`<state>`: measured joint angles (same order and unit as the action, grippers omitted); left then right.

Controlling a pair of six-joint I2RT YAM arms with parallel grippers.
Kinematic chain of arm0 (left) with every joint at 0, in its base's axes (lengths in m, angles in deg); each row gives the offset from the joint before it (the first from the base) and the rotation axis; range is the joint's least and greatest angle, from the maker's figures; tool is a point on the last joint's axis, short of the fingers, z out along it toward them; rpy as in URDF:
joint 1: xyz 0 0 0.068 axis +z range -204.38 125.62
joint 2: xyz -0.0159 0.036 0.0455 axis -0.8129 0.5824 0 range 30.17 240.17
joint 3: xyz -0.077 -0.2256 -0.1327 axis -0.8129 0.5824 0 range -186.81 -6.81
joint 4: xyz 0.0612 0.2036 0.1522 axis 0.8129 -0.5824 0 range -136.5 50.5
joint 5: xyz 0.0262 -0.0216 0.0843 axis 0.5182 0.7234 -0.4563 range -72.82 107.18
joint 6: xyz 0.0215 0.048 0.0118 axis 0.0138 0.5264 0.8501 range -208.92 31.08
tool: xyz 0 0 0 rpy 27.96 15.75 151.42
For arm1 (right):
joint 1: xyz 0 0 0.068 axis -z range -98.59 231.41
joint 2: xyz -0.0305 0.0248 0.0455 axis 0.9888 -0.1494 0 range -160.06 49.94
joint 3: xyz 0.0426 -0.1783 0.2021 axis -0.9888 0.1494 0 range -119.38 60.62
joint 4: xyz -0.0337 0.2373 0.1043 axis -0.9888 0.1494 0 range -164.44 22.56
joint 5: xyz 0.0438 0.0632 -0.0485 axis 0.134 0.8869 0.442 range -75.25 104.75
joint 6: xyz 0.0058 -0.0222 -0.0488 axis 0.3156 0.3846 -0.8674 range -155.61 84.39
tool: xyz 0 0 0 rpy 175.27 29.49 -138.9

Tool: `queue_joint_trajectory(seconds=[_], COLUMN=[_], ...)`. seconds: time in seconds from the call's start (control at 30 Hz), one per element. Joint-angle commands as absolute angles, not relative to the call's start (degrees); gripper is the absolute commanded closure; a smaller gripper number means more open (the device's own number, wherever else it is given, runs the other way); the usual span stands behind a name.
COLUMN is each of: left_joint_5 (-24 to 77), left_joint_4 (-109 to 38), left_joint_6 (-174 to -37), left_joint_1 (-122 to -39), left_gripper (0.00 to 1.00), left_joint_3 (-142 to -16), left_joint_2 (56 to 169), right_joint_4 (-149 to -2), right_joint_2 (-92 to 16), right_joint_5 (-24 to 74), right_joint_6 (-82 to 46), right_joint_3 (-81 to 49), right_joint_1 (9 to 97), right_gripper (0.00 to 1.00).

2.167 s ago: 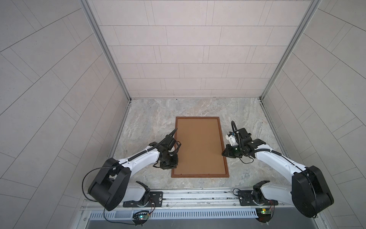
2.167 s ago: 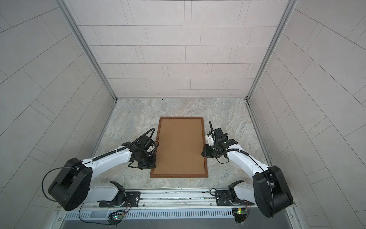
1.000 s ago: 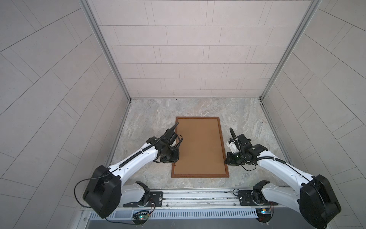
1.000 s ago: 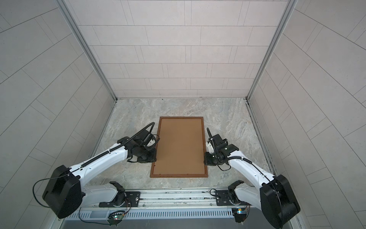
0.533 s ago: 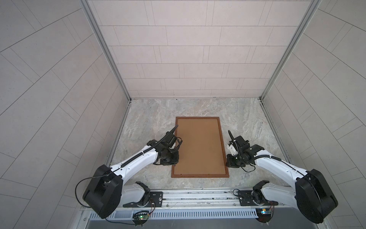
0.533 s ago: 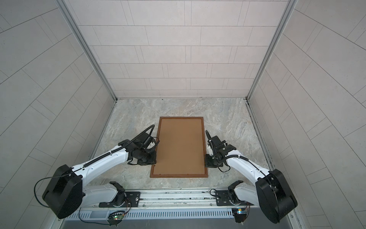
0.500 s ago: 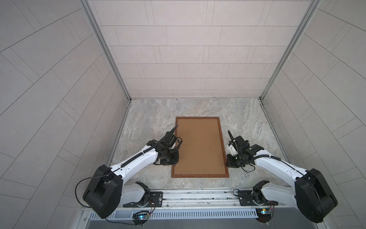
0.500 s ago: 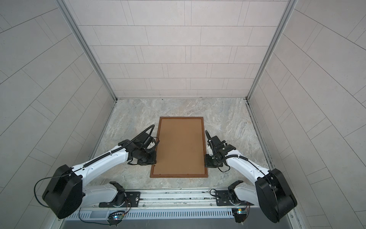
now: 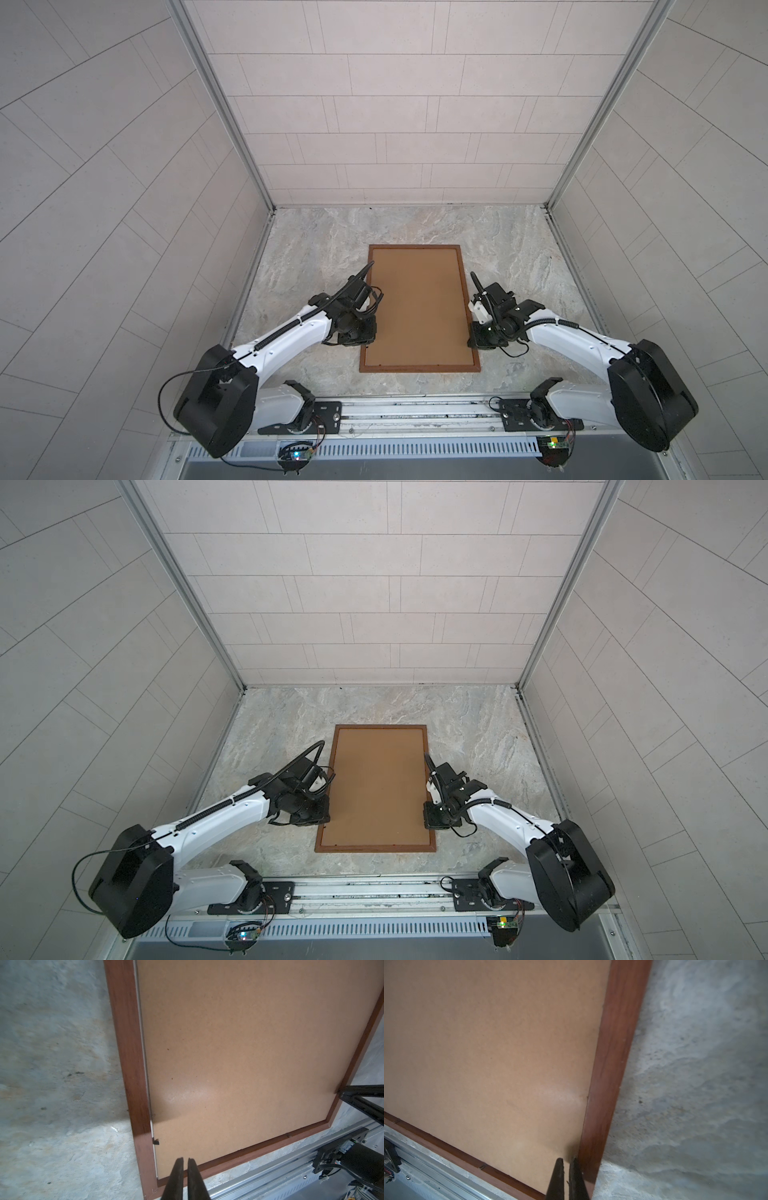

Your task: Put the photo into the frame

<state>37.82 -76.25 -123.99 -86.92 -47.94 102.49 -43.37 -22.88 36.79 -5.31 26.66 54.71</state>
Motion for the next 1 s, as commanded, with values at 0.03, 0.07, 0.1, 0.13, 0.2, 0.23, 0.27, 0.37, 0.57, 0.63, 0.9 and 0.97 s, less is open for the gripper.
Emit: queue_joint_trajectory(seconds=[0.03, 0.07, 0.1, 0.13, 0.2, 0.23, 0.27, 0.37, 0.57, 0.63, 0.9, 0.97], left_joint_5=[38.2, 38.2, 38.2, 38.1, 38.0, 38.1, 37.9, 38.0, 38.1, 39.3, 35.1, 33.7], left_joint_4=[-76.7, -76.8, -77.0, -77.1, -77.4, -77.5, -77.8, -78.7, -85.1, -85.7, -84.0, -82.0], left_joint_6=[-123.6, -123.6, -123.5, -123.5, -123.2, -123.0, -122.9, -122.4, -119.6, -120.1, -126.8, -129.6], left_joint_1=[-86.7, -86.7, -86.8, -86.7, -86.8, -86.8, -86.8, -86.7, -86.9, -87.2, -95.8, -98.3], left_gripper=[0.88, 0.88, 0.88, 0.88, 0.88, 0.88, 0.88, 0.88, 0.88, 0.88, 0.9, 0.93], left_joint_3=[-47.5, -47.7, -47.7, -47.8, -47.9, -47.9, -48.0, -48.2, -51.1, -51.4, -49.5, -48.1], left_joint_2=[102.6, 102.5, 102.5, 102.4, 102.3, 102.3, 102.3, 101.8, 98.6, 97.7, 98.9, 99.4], right_joint_4=[-43.8, -44.2, -44.4, -44.6, -45.0, -45.2, -45.3, -45.5, -39.9, -37.8, -37.4, -38.4], right_joint_2=[-25.7, -26.1, -26.6, -26.8, -27.9, -28.5, -29.1, -30.2, -24.5, -22.2, -19.0, -18.7], right_joint_5=[35.8, 35.9, 35.9, 35.8, 35.6, 35.7, 35.7, 36.3, 36.9, 35.7, 34.2, 34.8], right_joint_6=[-4.8, -4.7, -4.6, -4.6, -4.7, -4.7, -4.8, -5.0, -5.5, -5.9, -5.9, -5.5], right_joint_3=[28.0, 28.2, 28.3, 28.4, 28.5, 28.5, 28.5, 28.1, 21.1, 18.8, 18.6, 19.9], right_joint_1=[53.9, 53.8, 53.9, 53.8, 53.8, 53.8, 53.8, 53.8, 53.8, 53.8, 53.5, 53.3], right_gripper=[1.0, 1.0, 1.0, 1.0, 1.0, 1.0, 1.0, 1.0, 1.0, 1.0, 1.0, 1.0])
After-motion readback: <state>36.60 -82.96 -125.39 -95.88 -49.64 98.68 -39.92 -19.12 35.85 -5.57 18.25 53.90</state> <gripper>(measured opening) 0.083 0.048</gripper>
